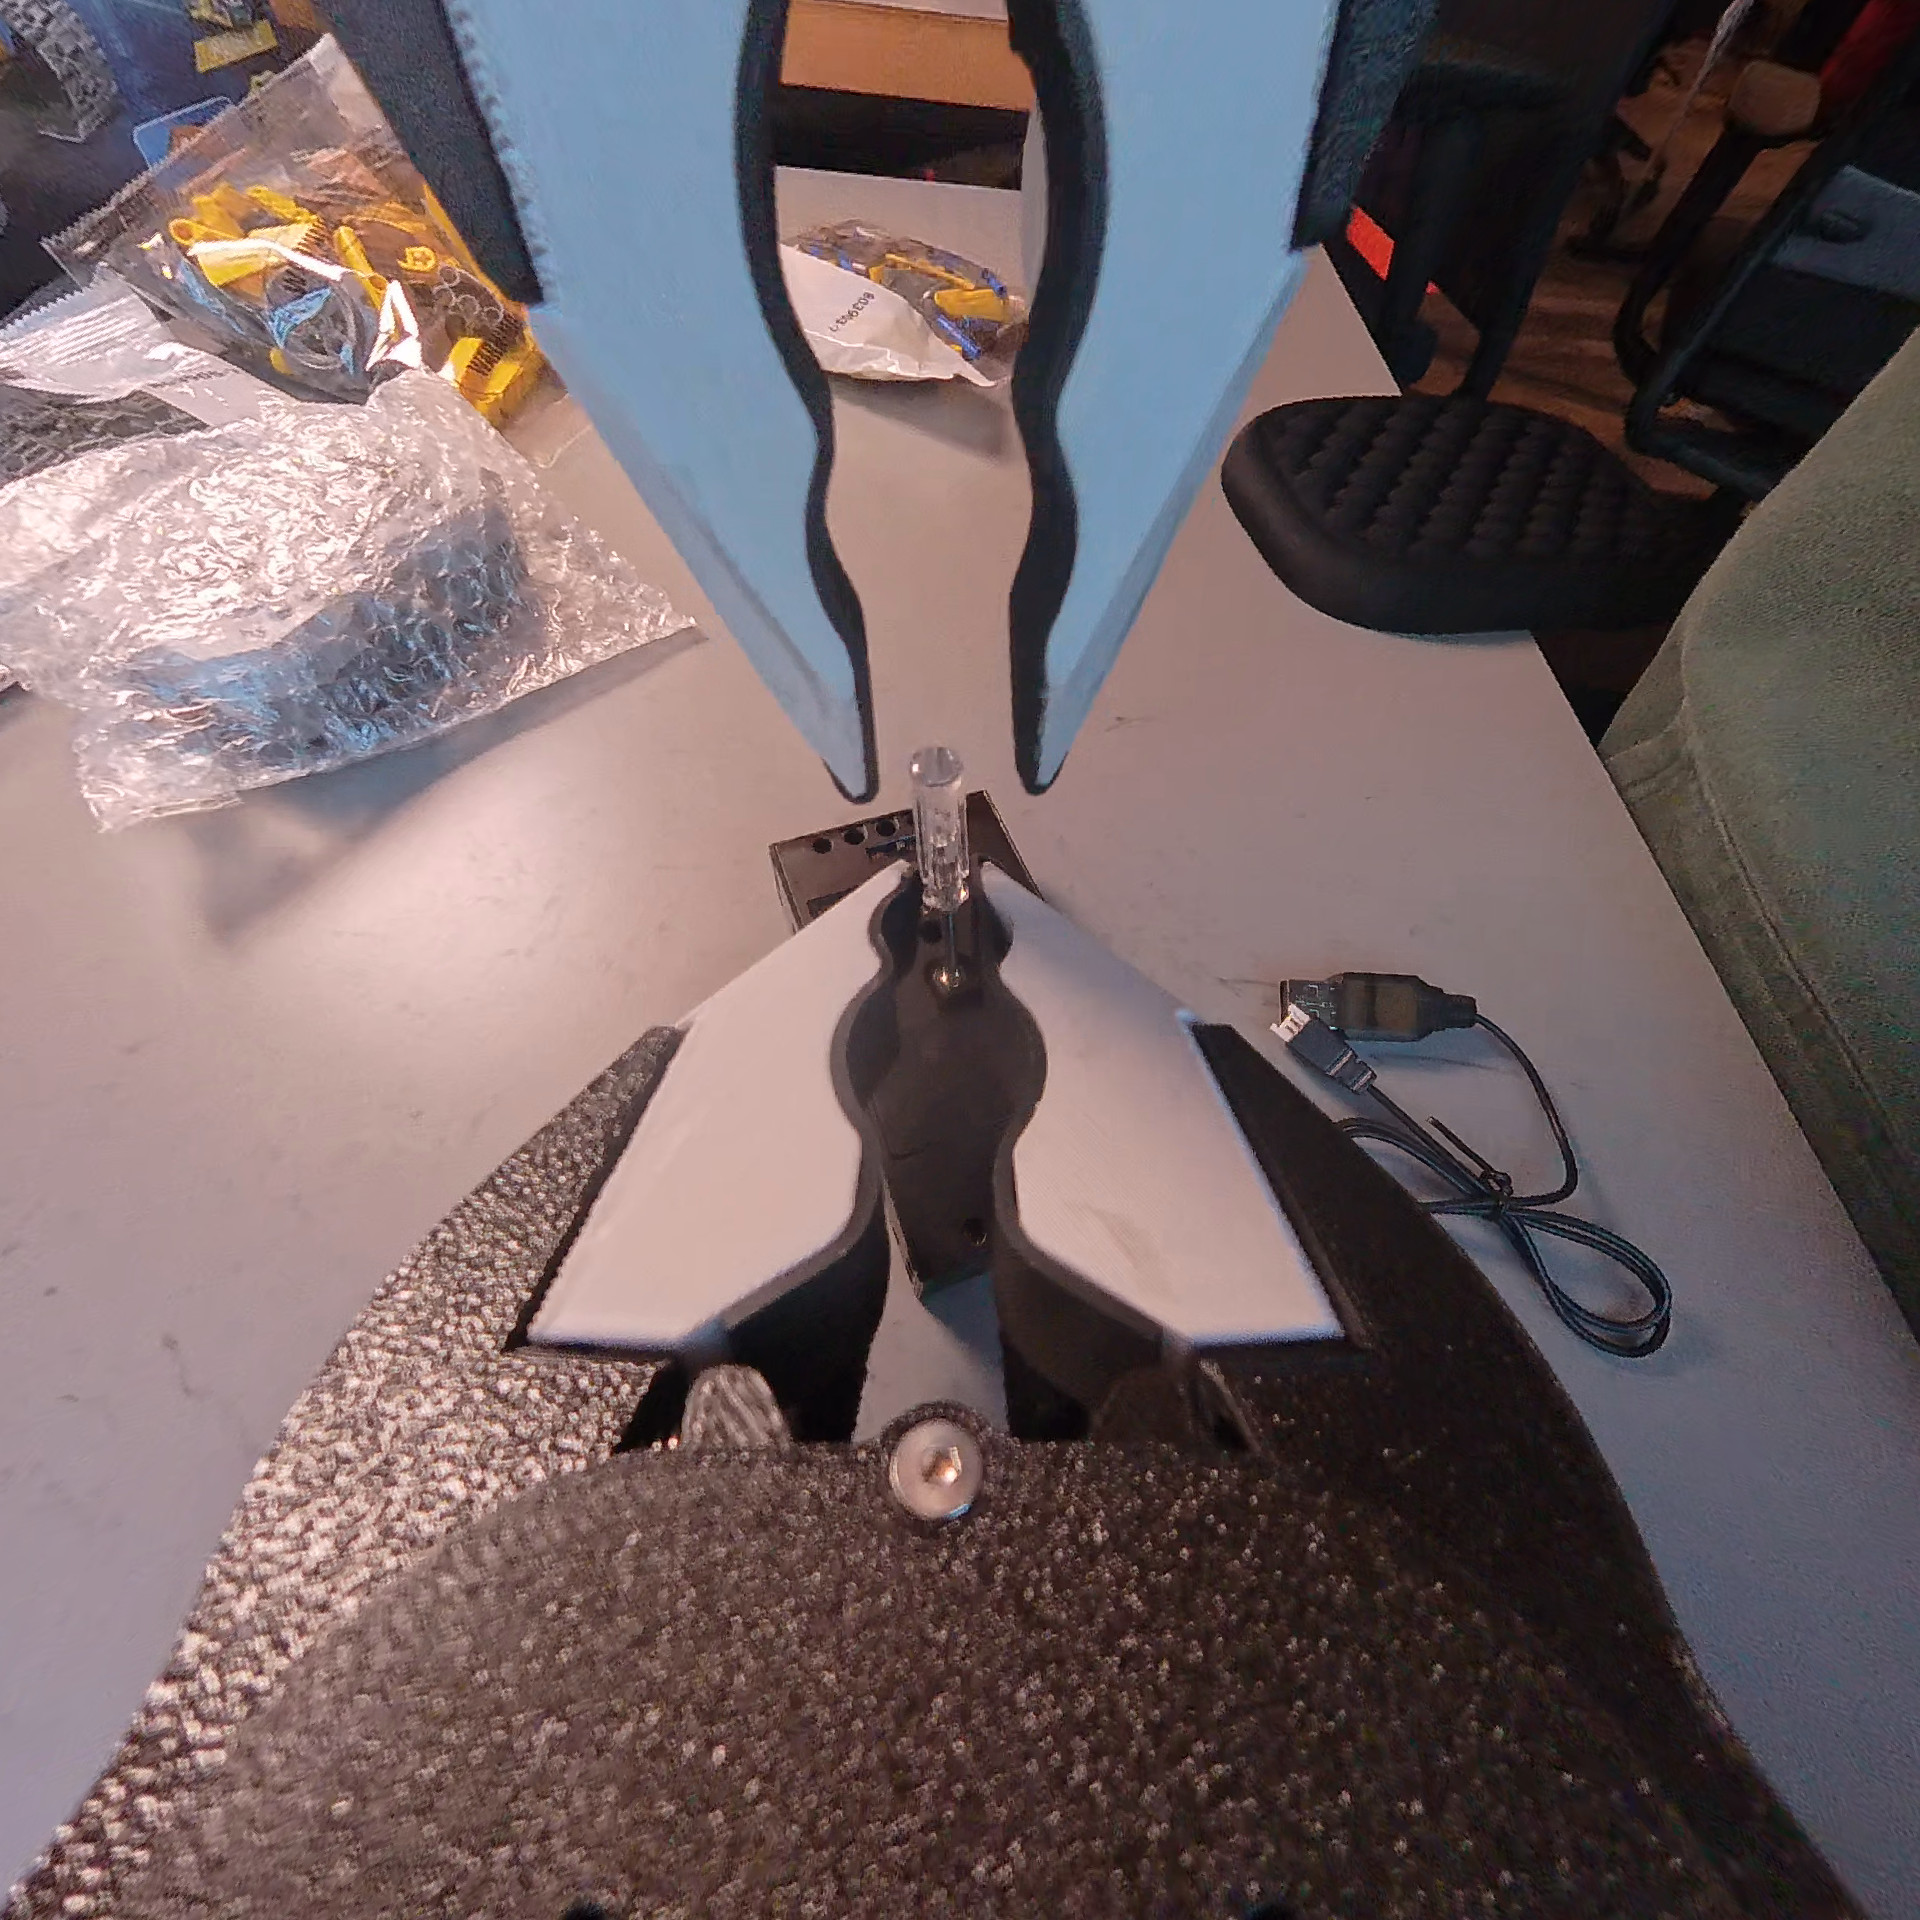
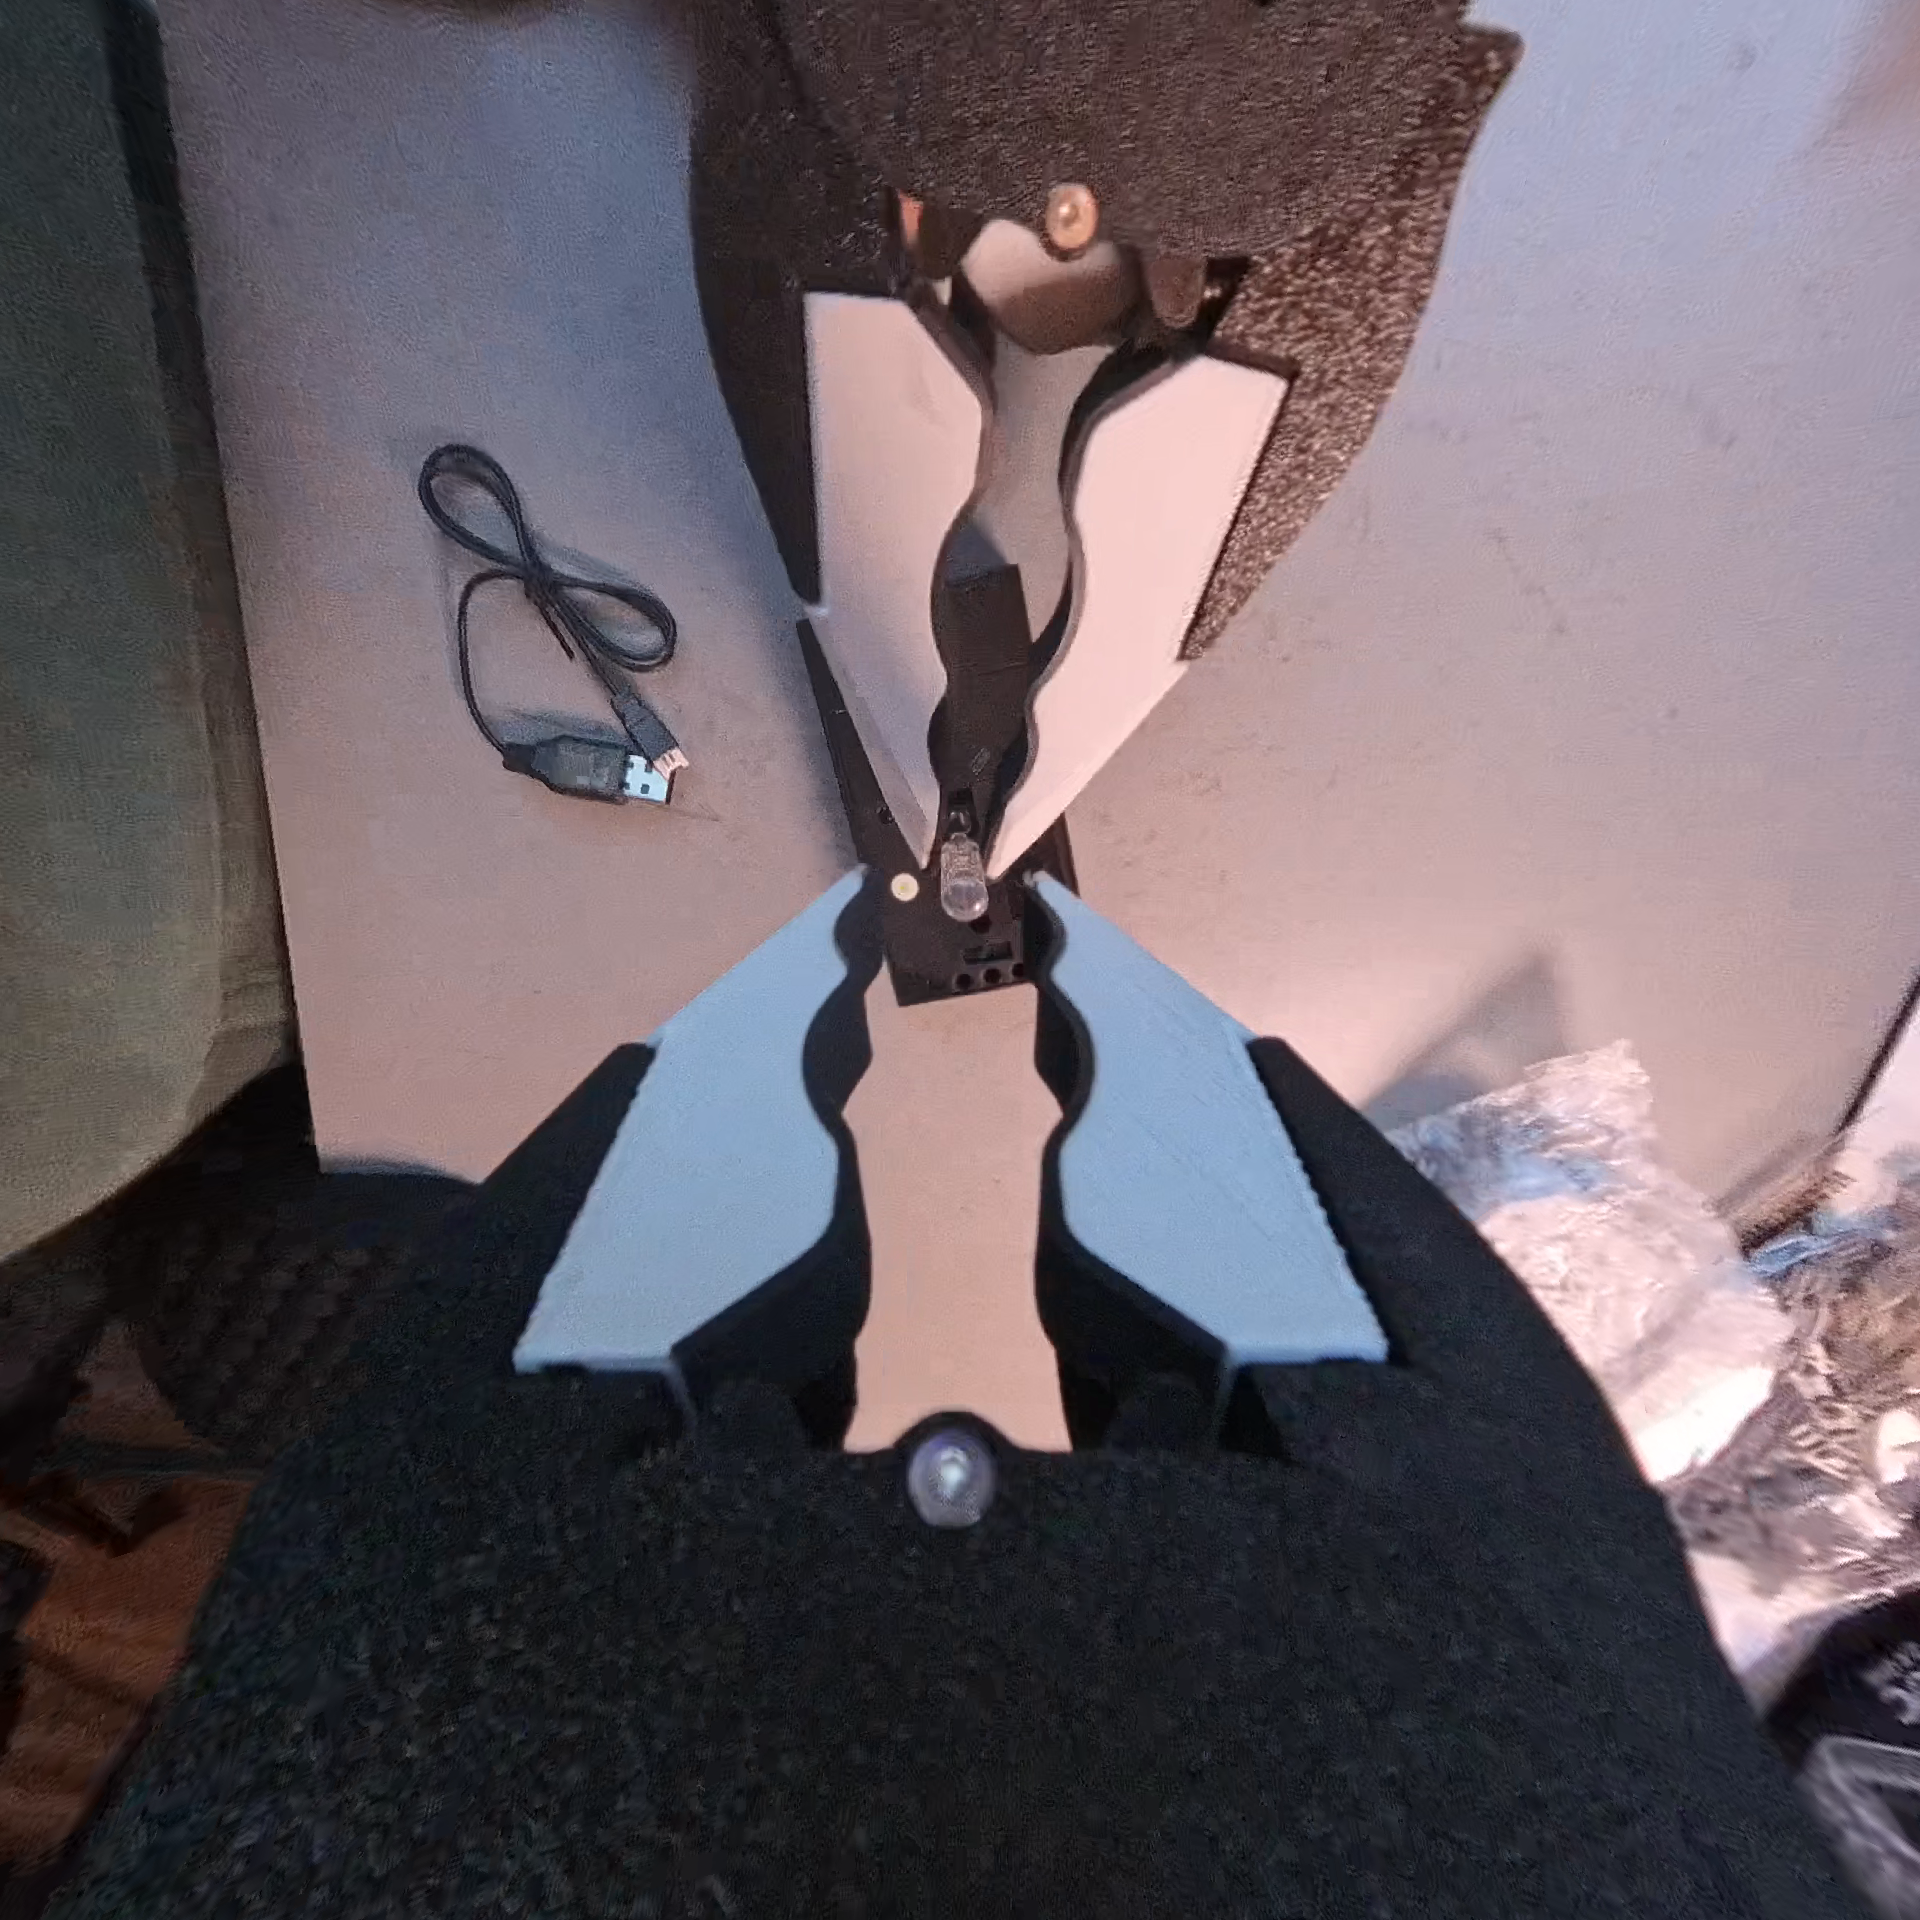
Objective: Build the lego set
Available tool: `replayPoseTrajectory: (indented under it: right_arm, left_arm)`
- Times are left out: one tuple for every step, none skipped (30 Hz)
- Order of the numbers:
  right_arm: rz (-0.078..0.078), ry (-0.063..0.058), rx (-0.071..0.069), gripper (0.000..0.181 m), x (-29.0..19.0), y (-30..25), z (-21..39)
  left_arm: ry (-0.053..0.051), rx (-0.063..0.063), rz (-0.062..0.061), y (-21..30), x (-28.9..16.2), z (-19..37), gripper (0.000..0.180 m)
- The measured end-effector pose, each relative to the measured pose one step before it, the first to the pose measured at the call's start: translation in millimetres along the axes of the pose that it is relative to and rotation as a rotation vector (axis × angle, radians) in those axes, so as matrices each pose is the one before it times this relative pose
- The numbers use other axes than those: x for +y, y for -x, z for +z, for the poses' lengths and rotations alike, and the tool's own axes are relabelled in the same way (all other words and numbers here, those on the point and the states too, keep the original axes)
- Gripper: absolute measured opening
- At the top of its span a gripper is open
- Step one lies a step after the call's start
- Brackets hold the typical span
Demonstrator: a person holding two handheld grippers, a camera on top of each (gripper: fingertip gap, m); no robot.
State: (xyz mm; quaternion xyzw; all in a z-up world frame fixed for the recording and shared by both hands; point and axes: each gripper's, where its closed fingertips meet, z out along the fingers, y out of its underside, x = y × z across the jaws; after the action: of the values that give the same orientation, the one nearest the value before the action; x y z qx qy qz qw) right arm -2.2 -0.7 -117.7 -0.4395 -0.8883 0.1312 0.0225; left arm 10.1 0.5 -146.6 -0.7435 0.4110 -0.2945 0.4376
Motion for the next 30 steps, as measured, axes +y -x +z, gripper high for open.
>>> replayPoseTrajectory:
  right_arm:
    - [0.0531,-0.0077,-0.0031,0.017,-0.33,-0.96,1.46]
    - [0.0383,-0.0048,-0.0123,0.01,-0.46,0.59,1.95]
    - [0.0189,-0.0093,-0.0138,0.0,-1.47,1.34,1.58]
    - [-0.0092,0.0073,-0.0111,0.0,0.84,1.82,1.65]
    - [-0.0388,0.0239,0.0042,0.0,2.47,0.69,1.91]
    - [-0.0635,0.0247,0.0157,0.0,1.92,0.32,1.81]
    - [-0.0723,0.022,0.0157,0.0,0.95,0.95,1.78]
    - [-0.0703,0.0168,0.0145,0.0,-0.1,1.28,1.11]
    - [-0.0483,0.0086,0.0227,0.0,-1.01,-1.09,-0.38]
    - [-0.0164,-0.0073,0.0175,0.0,-2.49,-2.28,-2.5]
    - [0.0161,-0.0147,0.0104,0.0,-2.24,-3.41,-4.31]
    - [0.0319,-0.0082,0.0112,0.0,-0.14,-4.72,-4.84]
    - [0.0332,0.0039,0.0053,0.01,2.77,-3.8,-3.71]
    - [0.0368,0.0177,-0.0138,0.019,5.55,-0.43,-1.77]
    - [0.0375,0.0046,-0.0134,0.023,3.86,0.49,0.12]
    - [0.0385,-0.0079,-0.0175,0.024,1.89,2.26,1.58]
    - [0.0467,-0.0089,-0.0198,0.025,1.01,2.84,2.69]
    - [0.0495,-0.0105,-0.016,0.025,0.16,2.0,2.7]
    - [0.0411,-0.0183,-0.0188,0.024,-1.6,2.38,1.9]
    - [0.0351,-0.0205,-0.0123,0.021,-2.58,1.13,1.01]
    - [0.0301,-0.0156,-0.0026,0.018,-2.7,-0.55,0.53]
    - [0.0226,-0.0094,-0.0015,0.016,-2.18,-0.83,0.34]
    - [0.0103,0.0066,0.0083,0.009,0.22,-2.22,0.68]
    - [-0.0093,0.0159,0.0051,0.007,1.41,-1.18,0.57]
    - [-0.0171,0.0124,-0.0001,0.007,0.15,0.22,0.03]
    - [-0.0282,0.0064,0.0079,0.007,-0.91,-0.2,0.07]
    - [-0.0424,0.0033,0.0071,0.007,-1.69,0.49,0.22]
    - [-0.0754,0.0074,0.0099,0.007,-1.26,0.75,0.29]
    - [-0.1327,0.0171,0.0213,0.007,-0.14,0.88,0.05]
    - [-0.1698,0.0185,0.0163,0.007,0.43,3.66,-0.11]
  left_arm:
    - [0.0003,0.0005,0.0003,-0.21,-0.16,0.42,0.008]
    - [0.0002,0.0009,-0.0011,-0.31,-0.14,0.35,0.008]
    - [-0.0001,0.0005,-0.001,-0.32,-0.06,0.37,0.008]
    - [-0.0006,-0.0023,-0.0006,0.03,0.08,0.21,0.008]
    - [-0.0009,-0.0021,-0.0014,0.17,0.11,0.27,0.008]
    - [-0.0021,0.0011,-0.0015,0.05,0.08,0.01,0.008]
    - [-0.0028,0.0023,-0.0012,0.06,0.19,-0.39,0.008]
    - [-0.0012,0.0014,-0.0022,0.46,0.22,-0.63,0.008]
    - [0.0004,-0.0011,-0.0018,0.63,0.13,-0.75,0.008]
    - [0.0,-0.004,0.0002,0.78,0.23,-0.52,0.008]
    - [-0.0012,-0.0016,-0.0002,0.25,0.12,-0.27,0.008]
    - [-0.0012,0.0008,-0.0013,-0.12,0.15,-0.35,0.008]
    - [-0.0002,-0.0001,-0.0006,0.22,0.14,-0.38,0.008]
    - [0.0006,0.001,-0.0001,0.08,0.17,-0.49,0.008]
    - [0.0006,0.0017,0.0,0.04,0.1,-0.37,0.008]
    - [0.0002,0.0018,0.0,-0.14,0.2,-0.38,0.008]
    - [0.0001,0.0013,-0.0001,-0.13,0.15,-0.29,0.008]
    - [0.0001,0.0001,0.0001,-0.09,0.14,-0.25,0.008]
    - [0.0001,-0.0004,0.0004,-0.13,0.05,-0.25,0.008]
    - [0.0004,-0.001,0.0006,-0.04,0.08,-0.03,0.008]
    - [0.0008,-0.0009,0.0008,-0.1,0.01,-0.02,0.008]
    - [0.0008,0.0004,0.0011,-0.29,0.07,0.1,0.008]
    - [0.0005,0.0,0.0007,-0.32,-0.02,0.21,0.008]
    - [-0.0005,-0.0011,0.0002,-0.19,-0.07,0.32,0.008]
    - [-0.0004,-0.0006,0.0,0.01,0.06,0.03,0.008]
    - [0.0,0.0016,0.0,-0.07,0.11,-0.48,0.008]
    - [-0.0019,0.0041,-0.0003,-0.23,0.17,-0.59,0.008]
    - [-0.0052,0.006,-0.0024,-0.34,0.07,-0.26,0.01]
    - [-0.0057,0.0116,-0.0061,-0.63,-0.02,-0.16,0.015]
    - [-0.0078,0.0136,-0.0046,-0.82,-0.92,-0.42,0.017]
